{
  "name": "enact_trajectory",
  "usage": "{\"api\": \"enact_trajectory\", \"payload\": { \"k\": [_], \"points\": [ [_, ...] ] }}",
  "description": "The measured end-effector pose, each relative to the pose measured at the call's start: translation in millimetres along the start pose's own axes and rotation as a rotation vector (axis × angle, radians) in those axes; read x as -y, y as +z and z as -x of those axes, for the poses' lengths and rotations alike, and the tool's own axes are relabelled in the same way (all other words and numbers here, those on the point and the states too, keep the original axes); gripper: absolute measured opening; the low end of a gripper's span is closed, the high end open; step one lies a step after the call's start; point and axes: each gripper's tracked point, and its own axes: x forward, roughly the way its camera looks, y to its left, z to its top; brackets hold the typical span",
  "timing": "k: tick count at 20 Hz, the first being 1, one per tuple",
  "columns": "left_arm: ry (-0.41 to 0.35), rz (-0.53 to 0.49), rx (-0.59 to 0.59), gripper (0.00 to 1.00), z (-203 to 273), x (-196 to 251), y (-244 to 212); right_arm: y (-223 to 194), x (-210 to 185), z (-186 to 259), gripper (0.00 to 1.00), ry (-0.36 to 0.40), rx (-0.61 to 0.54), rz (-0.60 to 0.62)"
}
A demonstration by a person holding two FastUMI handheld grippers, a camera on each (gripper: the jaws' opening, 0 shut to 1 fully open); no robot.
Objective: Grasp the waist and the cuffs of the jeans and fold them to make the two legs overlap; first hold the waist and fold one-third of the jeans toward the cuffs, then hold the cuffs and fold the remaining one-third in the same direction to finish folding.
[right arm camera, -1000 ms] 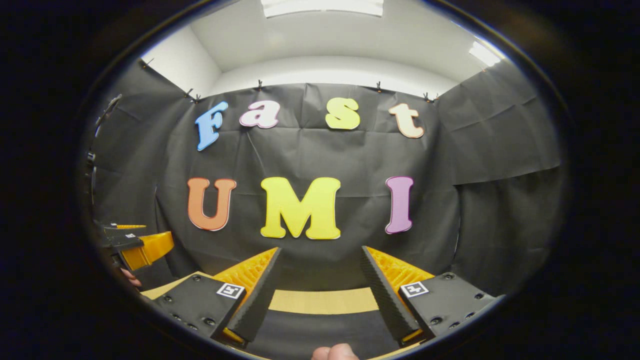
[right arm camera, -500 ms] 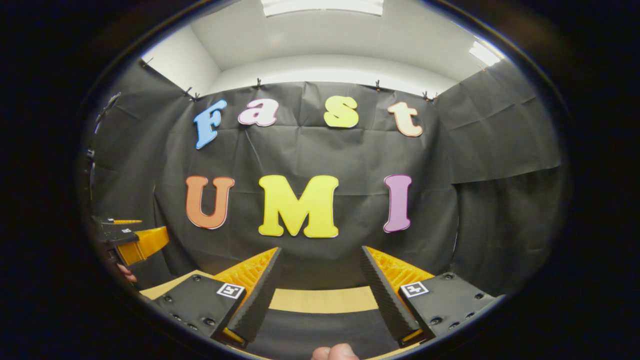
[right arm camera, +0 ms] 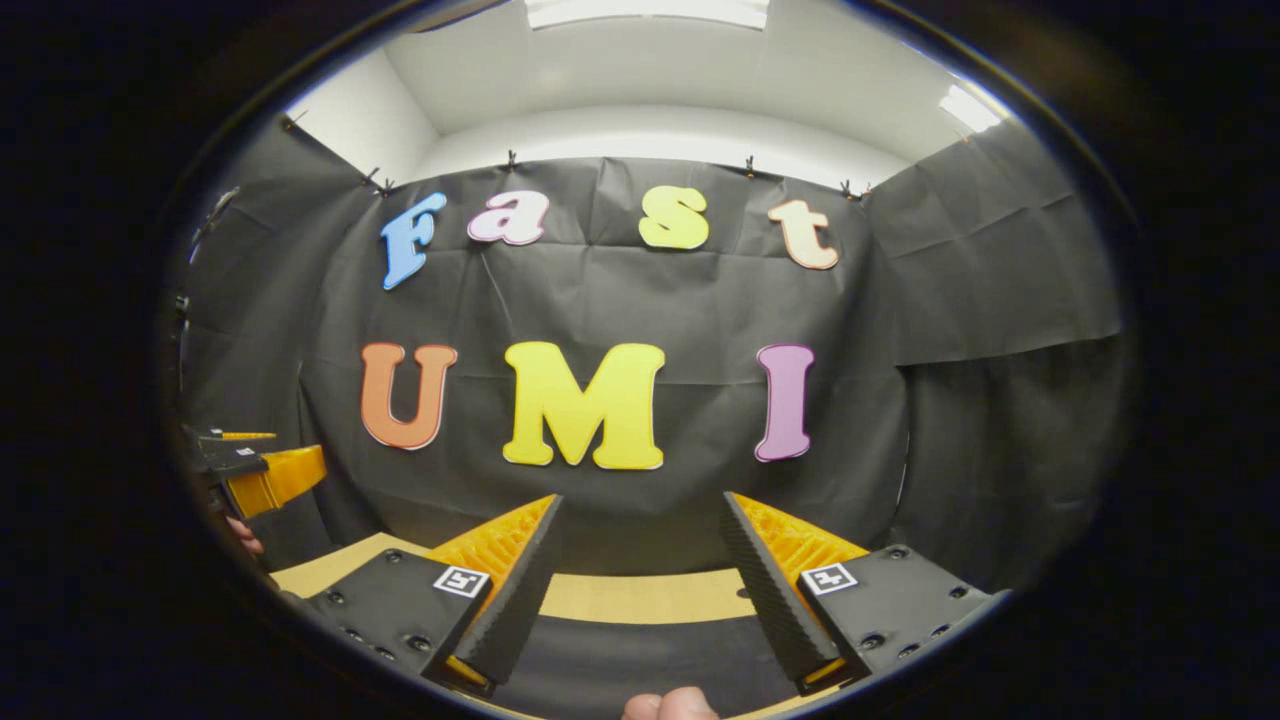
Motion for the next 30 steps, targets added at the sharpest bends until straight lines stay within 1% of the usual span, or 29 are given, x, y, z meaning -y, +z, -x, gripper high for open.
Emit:
{"api": "enact_trajectory", "payload": {
  "k": [1,2,3,4,8,11,13,16,17,18,22,25,28,29,30],
  "points": [
    [0.002,0.003,-0.006,1.00,-2,0,-2,-2,6,-2,0.94,-0.004,-0.003,0.001],
    [0.007,0.005,-0.013,0.97,-4,0,-6,-6,13,-5,0.94,-0.006,-0.010,-0.001],
    [0.014,0.003,-0.025,1.00,-7,1,-11,-11,21,-8,0.94,-0.011,-0.022,-0.001],
    [0.025,0.002,-0.036,0.98,-8,1,-16,-15,30,-12,0.94,-0.016,-0.031,-0.001],
    [0.084,-0.004,-0.060,0.97,-9,-4,-31,-28,69,-26,0.94,-0.021,-0.048,-0.003],
    [0.117,-0.037,-0.084,0.98,-5,-5,-48,-51,92,-36,0.94,-0.010,-0.088,-0.014],
    [0.147,-0.031,-0.159,0.97,0,-14,-72,-74,105,-42,0.94,-0.013,-0.144,-0.008],
    [0.204,0.024,-0.263,0.98,9,-39,-110,-105,112,-44,0.94,-0.011,-0.236,0.006],
    [0.230,0.047,-0.302,0.98,14,-50,-123,-114,114,-44,0.97,-0.019,-0.264,0.016],
    [0.250,0.069,-0.332,0.98,17,-62,-135,-121,116,-43,0.94,-0.027,-0.282,0.018],
    [0.312,0.114,-0.452,0.98,30,-106,-183,-144,112,-35,0.94,-0.046,-0.350,0.050],
    [0.349,0.204,-0.523,0.98,39,-131,-212,-158,110,-29,0.94,-0.056,-0.399,0.058],
    [0.447,0.349,-0.601,0.98,50,-167,-248,-163,114,-27,0.94,-0.073,-0.426,0.068],
    [0.498,0.442,-0.648,0.98,57,-177,-266,-167,119,-27,0.94,-0.081,-0.443,0.064],
    [0.563,0.591,-0.692,0.98,68,-186,-281,-171,126,-25,0.96,-0.092,-0.463,0.056]
  ]
}}
